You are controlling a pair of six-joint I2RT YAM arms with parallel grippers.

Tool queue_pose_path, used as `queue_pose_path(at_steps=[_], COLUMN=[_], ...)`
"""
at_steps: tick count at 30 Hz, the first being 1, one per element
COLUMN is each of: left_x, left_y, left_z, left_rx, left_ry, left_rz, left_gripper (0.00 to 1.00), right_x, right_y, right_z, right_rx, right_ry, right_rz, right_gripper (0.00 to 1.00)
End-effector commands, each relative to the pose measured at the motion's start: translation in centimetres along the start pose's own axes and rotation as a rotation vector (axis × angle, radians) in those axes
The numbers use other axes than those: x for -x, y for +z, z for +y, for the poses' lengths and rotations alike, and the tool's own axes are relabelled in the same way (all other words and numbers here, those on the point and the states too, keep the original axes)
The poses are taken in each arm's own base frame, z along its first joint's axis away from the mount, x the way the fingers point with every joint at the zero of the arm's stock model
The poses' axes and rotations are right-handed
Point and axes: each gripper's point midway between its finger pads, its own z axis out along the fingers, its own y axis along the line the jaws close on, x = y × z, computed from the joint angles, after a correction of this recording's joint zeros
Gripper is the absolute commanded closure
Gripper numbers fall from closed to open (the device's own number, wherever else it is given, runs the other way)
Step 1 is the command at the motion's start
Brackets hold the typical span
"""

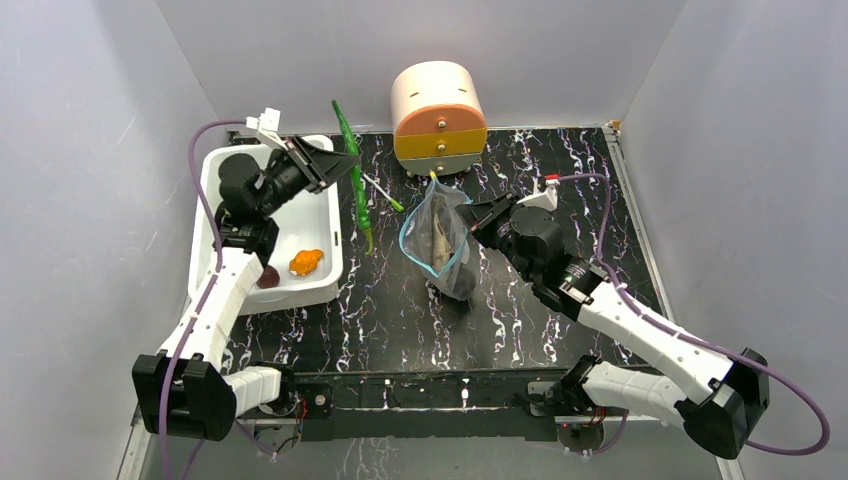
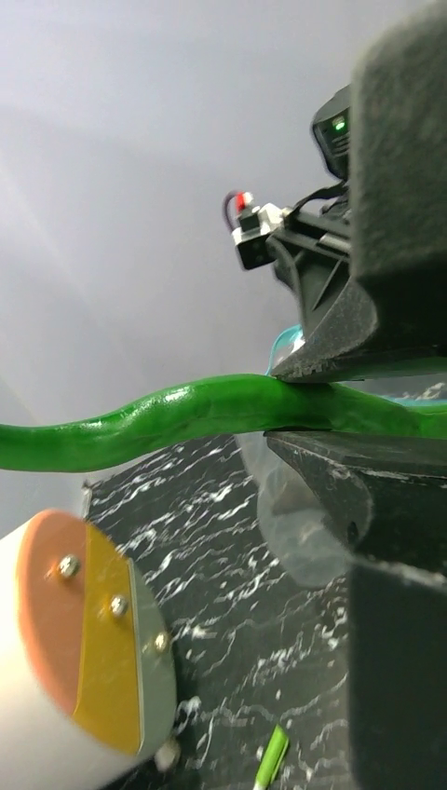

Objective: Place the food in the zip-top bag and seal the zipper
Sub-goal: Place the fake vegetable in the zipper food storage bag.

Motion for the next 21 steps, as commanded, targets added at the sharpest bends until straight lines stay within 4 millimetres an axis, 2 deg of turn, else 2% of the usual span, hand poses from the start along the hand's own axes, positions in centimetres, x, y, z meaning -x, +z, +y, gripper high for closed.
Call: queue_pose_path(at_steps=[1, 9, 16, 21], left_x=[-0.2, -2.2, -5.1, -5.5], left_y=[0.3, 2.2, 5.0, 6.5], left_z=[-5.0, -6.7, -8.5, -9.4], left_rx=[-0.136, -0.214, -0.274, -0.294], left_ry=[0.060, 0.067, 0.165, 0.220], left_rz=[-0.059, -0.061, -0.057, -0.081], left_gripper=[1.00, 1.00, 1.00, 1.00], right_x=[1.3, 0.2, 0.1, 0.0], right_y=[0.4, 1.1, 1.3, 1.2], right_z=[2.8, 2.9, 3.6, 4.0], right_rx=[0.084, 0.092, 0.112, 0.124], right_ry=[0.109, 0.141, 0.170, 0.178], right_rz=[-0.052, -0.012, -0.002, 0.008], right_gripper=[1.00, 1.00, 1.00, 1.00])
